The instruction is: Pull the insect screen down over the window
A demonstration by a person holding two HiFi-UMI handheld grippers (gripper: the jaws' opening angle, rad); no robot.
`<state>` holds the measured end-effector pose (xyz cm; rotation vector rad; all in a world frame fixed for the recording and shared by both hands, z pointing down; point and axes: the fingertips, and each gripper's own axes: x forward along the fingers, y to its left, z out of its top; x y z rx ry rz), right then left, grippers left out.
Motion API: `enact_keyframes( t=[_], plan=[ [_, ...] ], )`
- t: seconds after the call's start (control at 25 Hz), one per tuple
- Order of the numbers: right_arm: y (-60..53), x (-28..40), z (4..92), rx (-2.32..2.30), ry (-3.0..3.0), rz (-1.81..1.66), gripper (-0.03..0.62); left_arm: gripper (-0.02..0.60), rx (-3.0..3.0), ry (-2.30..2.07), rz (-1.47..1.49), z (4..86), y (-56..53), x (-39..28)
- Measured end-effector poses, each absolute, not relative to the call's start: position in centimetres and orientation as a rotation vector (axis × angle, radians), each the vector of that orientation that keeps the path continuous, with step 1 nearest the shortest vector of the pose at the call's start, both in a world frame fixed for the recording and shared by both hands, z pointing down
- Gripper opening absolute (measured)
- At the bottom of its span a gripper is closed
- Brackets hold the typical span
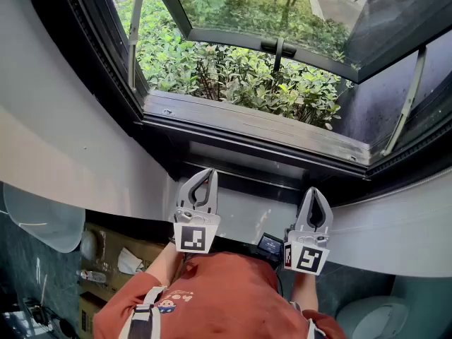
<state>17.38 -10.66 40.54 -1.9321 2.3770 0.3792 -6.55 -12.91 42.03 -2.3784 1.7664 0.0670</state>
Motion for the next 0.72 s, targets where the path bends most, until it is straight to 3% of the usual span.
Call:
enact_keyframes(
  t=[0.72],
  plan=[
    [-10.17, 17.36, 40.79, -1.923, 2.346, 0.348, 0.009, 0.006, -2.404, 1.746, 0.052, 42.22, -12.13, -6.26]
  ],
)
